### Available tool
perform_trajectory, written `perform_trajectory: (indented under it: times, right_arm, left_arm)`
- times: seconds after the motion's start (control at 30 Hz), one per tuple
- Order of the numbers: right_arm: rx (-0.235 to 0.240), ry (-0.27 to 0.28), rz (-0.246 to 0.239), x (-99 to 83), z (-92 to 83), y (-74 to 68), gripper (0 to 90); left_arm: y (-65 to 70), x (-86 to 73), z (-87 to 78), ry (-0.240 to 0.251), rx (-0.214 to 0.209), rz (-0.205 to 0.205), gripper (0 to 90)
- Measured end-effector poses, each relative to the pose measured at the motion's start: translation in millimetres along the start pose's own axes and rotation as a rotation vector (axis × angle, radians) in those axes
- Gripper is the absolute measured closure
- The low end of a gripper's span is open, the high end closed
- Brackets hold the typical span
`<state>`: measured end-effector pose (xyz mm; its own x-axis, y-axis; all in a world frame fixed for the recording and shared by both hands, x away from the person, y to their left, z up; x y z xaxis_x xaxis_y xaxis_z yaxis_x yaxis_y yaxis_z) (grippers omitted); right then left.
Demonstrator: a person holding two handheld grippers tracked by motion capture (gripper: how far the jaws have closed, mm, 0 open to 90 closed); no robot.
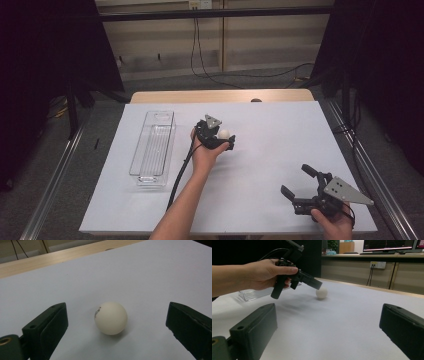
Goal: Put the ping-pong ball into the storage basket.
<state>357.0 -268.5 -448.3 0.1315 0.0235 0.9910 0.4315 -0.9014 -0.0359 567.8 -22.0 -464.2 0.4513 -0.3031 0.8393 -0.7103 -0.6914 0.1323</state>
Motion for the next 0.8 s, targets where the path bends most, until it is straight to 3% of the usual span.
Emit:
perform_trajectory:
  times: [0.8]
  right_arm:
    - [-0.004,0.003,0.009,0.5,-0.4,0.5,0.9]
  left_arm:
    - [-4.3,-4.2,12.1,0.005,0.007,-0.012,4.8]
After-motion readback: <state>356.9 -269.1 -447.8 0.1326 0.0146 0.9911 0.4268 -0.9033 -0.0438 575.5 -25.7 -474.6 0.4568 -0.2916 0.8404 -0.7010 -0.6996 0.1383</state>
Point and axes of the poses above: each handheld gripper's, and its own axes: z roughly forward along the jaws, x roughly out of its top, y roughly to its right, the point moved 5 cm from there along z, roughly forward along the jaws, and after that the axes turned 9 degrees about -x, right-handed, at the moved point
